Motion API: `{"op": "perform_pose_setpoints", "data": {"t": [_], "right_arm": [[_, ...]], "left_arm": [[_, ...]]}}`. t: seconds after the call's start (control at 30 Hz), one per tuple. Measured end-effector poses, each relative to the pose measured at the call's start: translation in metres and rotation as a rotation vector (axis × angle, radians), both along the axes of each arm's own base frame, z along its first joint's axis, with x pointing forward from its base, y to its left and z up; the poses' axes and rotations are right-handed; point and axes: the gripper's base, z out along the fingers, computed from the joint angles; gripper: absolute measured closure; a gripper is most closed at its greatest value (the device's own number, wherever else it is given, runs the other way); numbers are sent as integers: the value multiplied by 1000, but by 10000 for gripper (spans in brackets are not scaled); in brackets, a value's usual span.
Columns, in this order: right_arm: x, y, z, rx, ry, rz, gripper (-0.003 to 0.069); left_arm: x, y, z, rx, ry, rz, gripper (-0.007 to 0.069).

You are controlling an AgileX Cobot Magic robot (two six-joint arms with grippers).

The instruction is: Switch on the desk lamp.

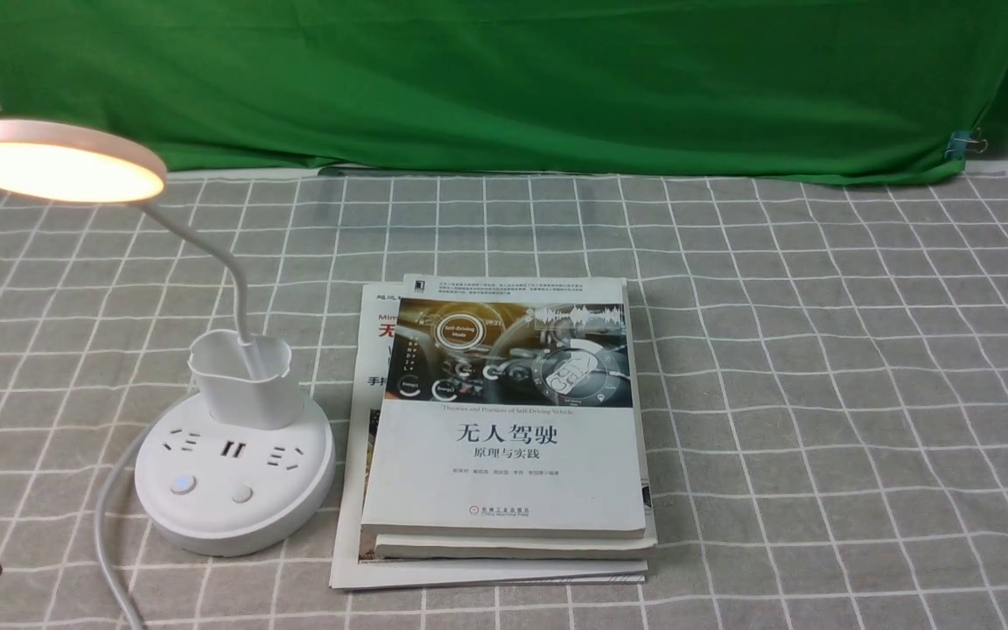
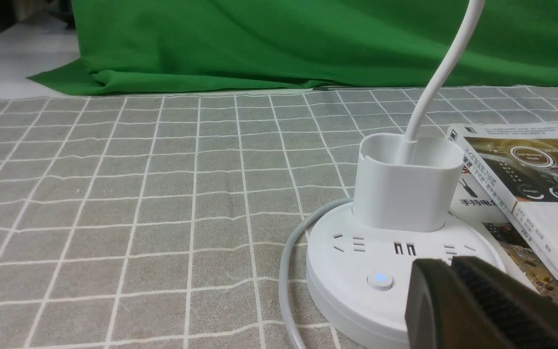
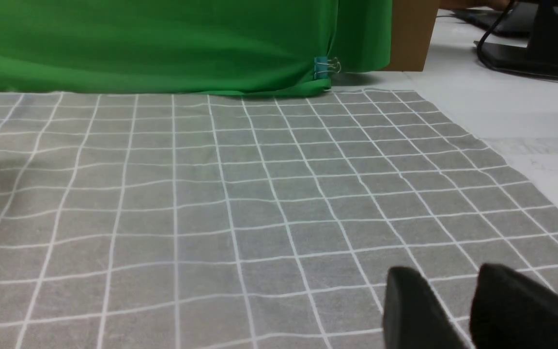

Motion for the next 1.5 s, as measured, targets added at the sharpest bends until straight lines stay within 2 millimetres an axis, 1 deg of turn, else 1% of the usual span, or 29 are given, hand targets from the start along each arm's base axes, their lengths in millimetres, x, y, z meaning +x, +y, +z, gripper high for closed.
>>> {"op": "perform_pose_setpoints", "data": {"t": [1.5], "right_arm": [[0, 0, 0, 0, 0, 0, 414]], "left_arm": [[0, 0, 0, 31, -2, -4, 606]]}}
